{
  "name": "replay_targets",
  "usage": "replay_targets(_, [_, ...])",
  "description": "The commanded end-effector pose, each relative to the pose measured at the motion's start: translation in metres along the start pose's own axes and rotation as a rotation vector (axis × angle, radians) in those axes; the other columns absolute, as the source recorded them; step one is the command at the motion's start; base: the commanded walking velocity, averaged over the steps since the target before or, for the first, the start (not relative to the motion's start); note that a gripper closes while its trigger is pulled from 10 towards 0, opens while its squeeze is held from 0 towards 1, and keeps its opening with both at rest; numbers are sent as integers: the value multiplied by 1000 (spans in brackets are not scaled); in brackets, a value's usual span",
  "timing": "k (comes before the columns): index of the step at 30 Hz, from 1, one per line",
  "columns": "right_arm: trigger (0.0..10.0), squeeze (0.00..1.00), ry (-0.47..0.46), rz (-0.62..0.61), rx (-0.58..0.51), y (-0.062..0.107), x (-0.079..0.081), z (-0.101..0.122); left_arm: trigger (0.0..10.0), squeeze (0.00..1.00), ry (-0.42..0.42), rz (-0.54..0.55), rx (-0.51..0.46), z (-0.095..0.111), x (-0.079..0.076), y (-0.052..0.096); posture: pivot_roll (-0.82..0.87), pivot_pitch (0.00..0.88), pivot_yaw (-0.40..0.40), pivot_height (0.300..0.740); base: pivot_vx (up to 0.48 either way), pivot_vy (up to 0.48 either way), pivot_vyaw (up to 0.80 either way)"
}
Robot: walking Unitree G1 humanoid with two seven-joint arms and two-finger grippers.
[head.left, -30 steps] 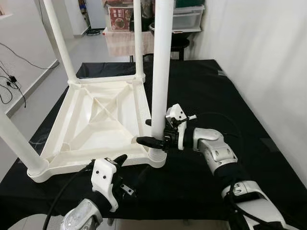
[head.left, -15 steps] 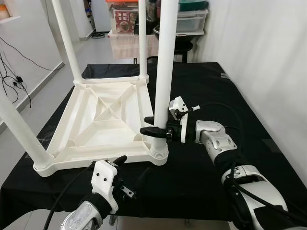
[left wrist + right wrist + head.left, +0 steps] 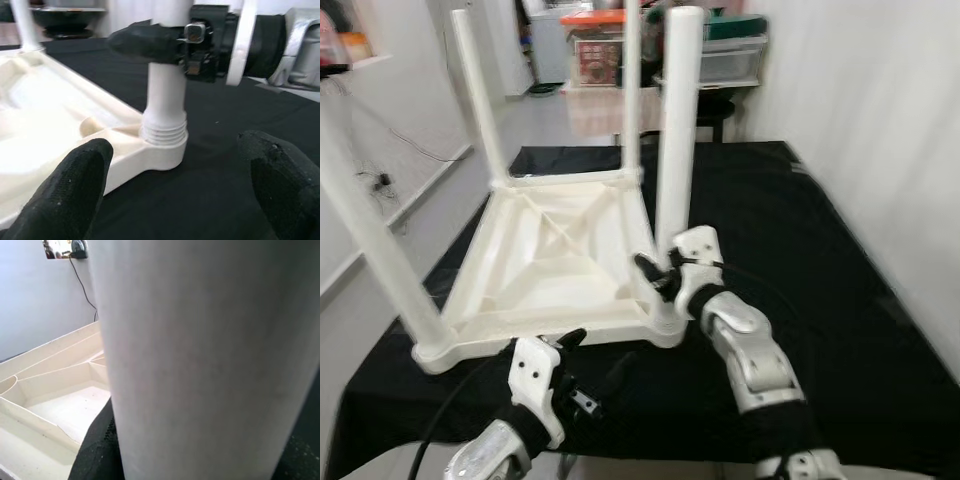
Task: Building children table
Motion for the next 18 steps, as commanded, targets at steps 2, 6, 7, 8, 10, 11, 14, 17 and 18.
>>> replay_targets(2, [5922,0,-3,59,125,-1,11,-24,10000,0,2,18,7,-2,2,1,-34,0,-4,740,0,0,0])
replay_targets(6, [10000,1000,-31,258,-49,-8,6,-3,10000,0,4,10,10,-2,2,-1,-34,0,-6,740,0,0,0])
replay_targets(7, [10000,1000,-25,344,-114,-6,4,10,10000,0,-5,8,12,-1,2,-2,-35,0,-6,740,0,0,0])
replay_targets(8, [10000,1000,-16,407,-152,-4,4,18,10000,0,-18,8,8,0,2,-2,-37,0,-6,740,0,0,0])
replay_targets(10, [10000,467,22,491,-172,0,3,21,10000,0,-40,16,-4,2,1,-2,-35,0,-5,740,0,0,0])
replay_targets(11, [10000,0,58,585,-179,3,-1,22,10000,0,-61,25,-32,6,-2,-1,-33,0,-6,740,0,0,0])
replay_targets(14, [10000,0,93,701,-173,6,-11,20,10000,0,-87,28,-66,11,-7,3,-33,0,-10,740,0,0,0])
replay_targets(17, [10000,0,99,711,-154,3,-22,21,10000,0,-83,16,-74,13,-14,5,-30,0,-12,740,0,0,0])
replay_targets(18, [10000,0,96,711,-147,1,-29,22,10000,0,-86,11,-75,15,-19,6,-26,0,-13,740,0,0,0])
Point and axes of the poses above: a point about 5 cm out from each wrist's last joint towards the gripper, its own y axis pointing back from the gripper into the wrist, its own z axis along the axis of the wrist's last joint, x = y × z, the point moved 1 cm from there along -y, pointing out of the wrist towards the gripper, and after that the axes turned 15 degrees about y, right-handed, at the moved point
